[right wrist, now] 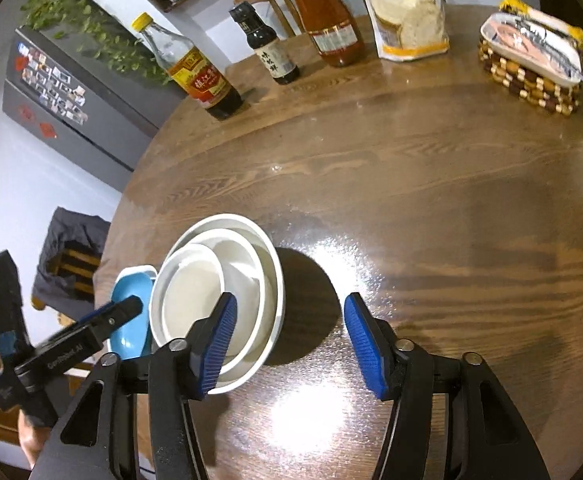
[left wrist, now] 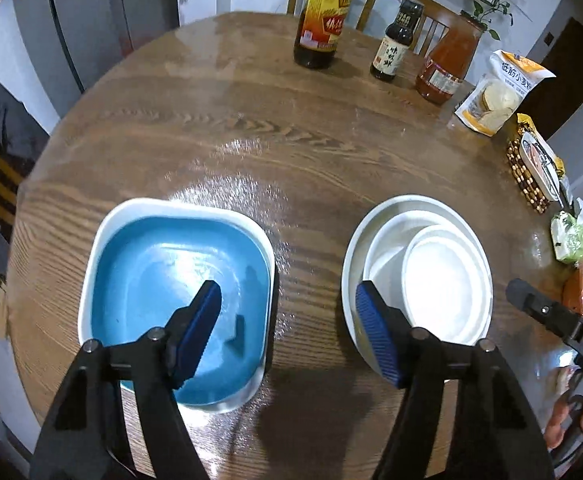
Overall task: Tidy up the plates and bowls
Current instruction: 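Move both grippers toward the rim of the nested white bowls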
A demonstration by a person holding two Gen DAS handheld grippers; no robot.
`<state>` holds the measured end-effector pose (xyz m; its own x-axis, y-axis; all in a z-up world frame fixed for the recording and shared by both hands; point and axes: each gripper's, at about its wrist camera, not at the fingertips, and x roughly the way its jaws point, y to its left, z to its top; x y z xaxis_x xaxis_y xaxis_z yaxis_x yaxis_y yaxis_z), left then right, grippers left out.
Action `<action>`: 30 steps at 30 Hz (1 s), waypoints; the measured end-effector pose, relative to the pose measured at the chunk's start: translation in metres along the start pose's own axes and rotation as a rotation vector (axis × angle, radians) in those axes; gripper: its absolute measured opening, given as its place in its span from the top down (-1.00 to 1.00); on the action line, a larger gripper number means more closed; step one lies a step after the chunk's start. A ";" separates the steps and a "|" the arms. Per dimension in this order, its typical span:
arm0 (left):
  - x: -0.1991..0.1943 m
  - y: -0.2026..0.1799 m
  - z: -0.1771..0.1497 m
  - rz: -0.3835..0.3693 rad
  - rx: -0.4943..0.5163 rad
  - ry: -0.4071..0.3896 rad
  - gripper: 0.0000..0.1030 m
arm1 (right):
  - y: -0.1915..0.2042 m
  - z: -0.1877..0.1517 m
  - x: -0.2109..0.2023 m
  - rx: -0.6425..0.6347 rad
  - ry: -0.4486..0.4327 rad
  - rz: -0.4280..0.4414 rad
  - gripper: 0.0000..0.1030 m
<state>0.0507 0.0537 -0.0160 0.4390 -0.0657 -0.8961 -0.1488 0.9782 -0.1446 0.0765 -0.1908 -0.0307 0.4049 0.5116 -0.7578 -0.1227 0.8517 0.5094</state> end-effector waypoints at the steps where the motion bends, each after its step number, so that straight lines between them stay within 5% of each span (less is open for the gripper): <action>1: 0.002 -0.001 0.000 -0.011 -0.002 0.010 -0.33 | -0.001 0.000 0.002 0.002 0.010 0.002 -0.01; 11: 0.009 0.002 0.003 0.006 -0.013 0.031 -0.20 | -0.009 0.000 0.015 0.024 0.046 -0.001 0.32; 24: 0.009 0.018 0.011 -0.082 -0.113 0.074 -0.07 | -0.011 0.003 0.032 0.046 0.089 0.011 0.33; 30: 0.010 0.007 0.010 -0.105 -0.080 0.089 -0.08 | -0.012 0.003 0.032 0.051 0.093 0.015 0.33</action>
<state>0.0633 0.0617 -0.0214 0.3763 -0.1871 -0.9074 -0.1783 0.9465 -0.2691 0.0937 -0.1849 -0.0595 0.3169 0.5343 -0.7836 -0.0807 0.8384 0.5390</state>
